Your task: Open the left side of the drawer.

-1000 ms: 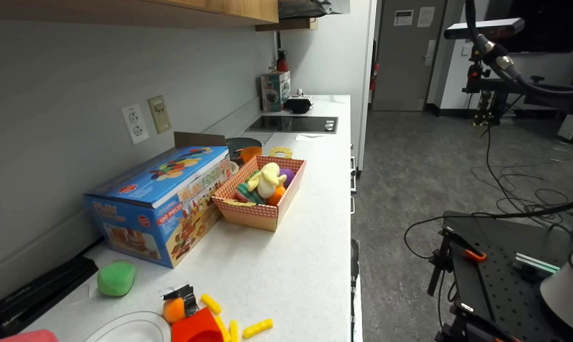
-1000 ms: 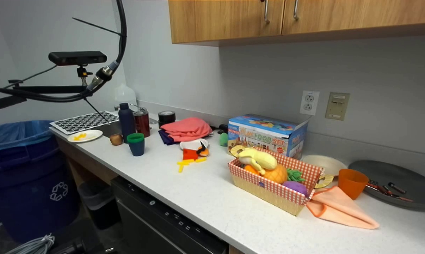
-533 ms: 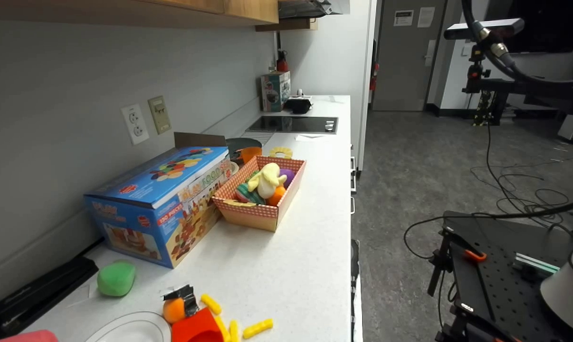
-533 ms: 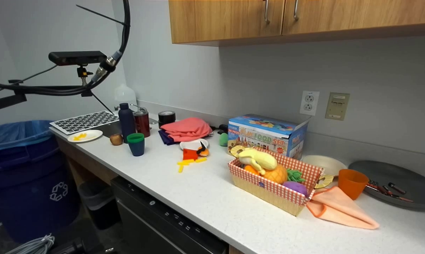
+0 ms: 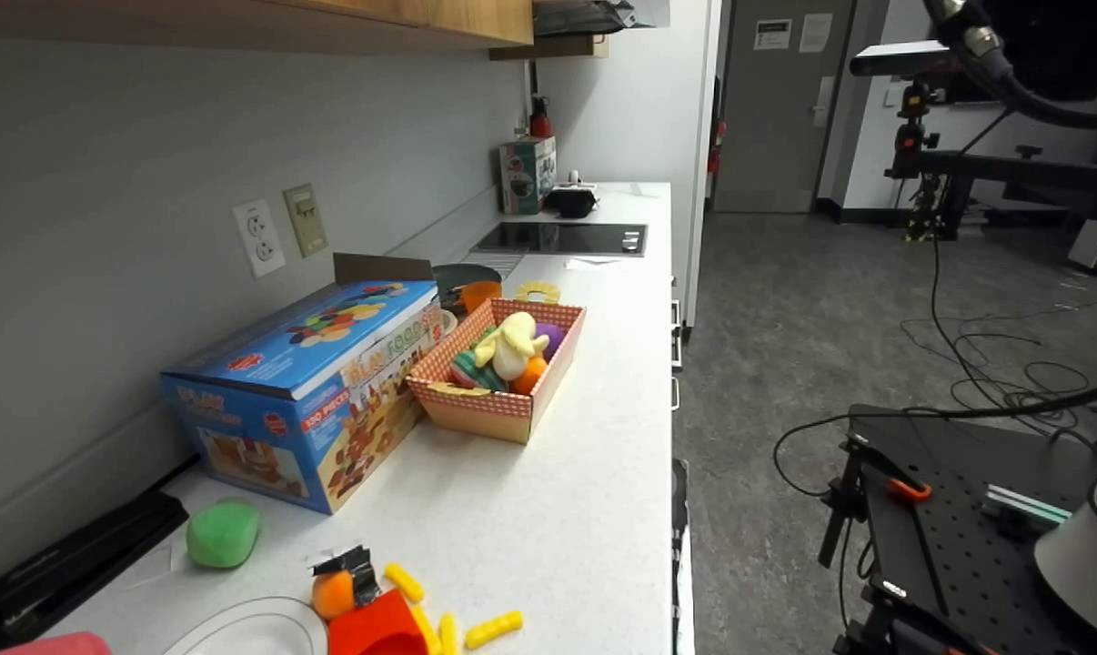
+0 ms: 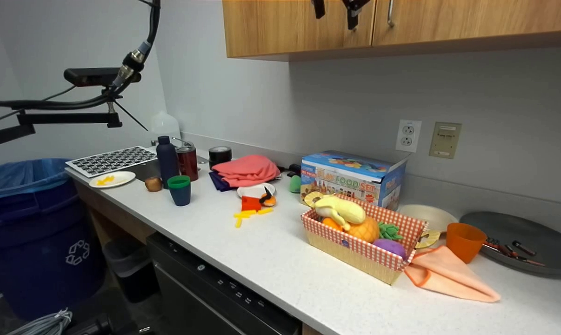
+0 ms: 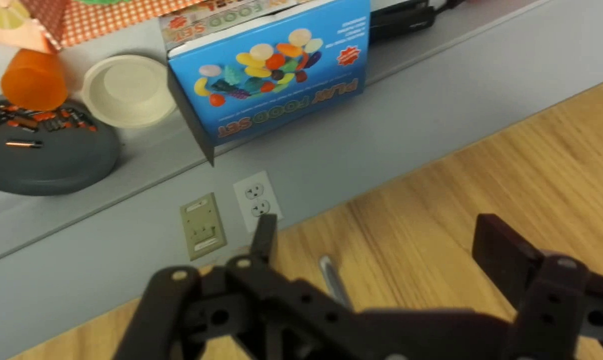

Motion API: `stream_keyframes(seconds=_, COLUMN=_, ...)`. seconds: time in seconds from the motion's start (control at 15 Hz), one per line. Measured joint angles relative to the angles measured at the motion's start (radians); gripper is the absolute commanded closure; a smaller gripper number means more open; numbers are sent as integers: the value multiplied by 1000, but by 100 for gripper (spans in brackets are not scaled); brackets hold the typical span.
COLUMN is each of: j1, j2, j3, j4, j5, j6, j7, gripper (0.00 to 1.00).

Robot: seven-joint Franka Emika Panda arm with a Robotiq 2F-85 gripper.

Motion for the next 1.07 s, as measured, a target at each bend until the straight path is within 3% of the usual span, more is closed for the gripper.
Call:
stream_keyframes(seconds=0.27, j1=48, j2=14, j3=10, j4=5, j5=158, j6=67, j7=-119, gripper=0)
stream_keyframes(seconds=0.53, j1=92, j2=31, j3=32, j4=31, j5=223, j6=99, j7=-246, gripper=0)
stream_keyframes(seconds=0.67, j1=98, j2=37, j3=42, j4=42, j5=197, j6=93, j7=-256, gripper=0)
stream_keyframes(seconds=0.93, j1=97, j2=44, j3=45, j4=72, j5=1, j6=35, j7=-217, gripper=0)
stream_keyframes(seconds=1.07, j1=97, j2=48, j3=45, j4=80, j5=-24, j6=30, j7=-210, gripper=0)
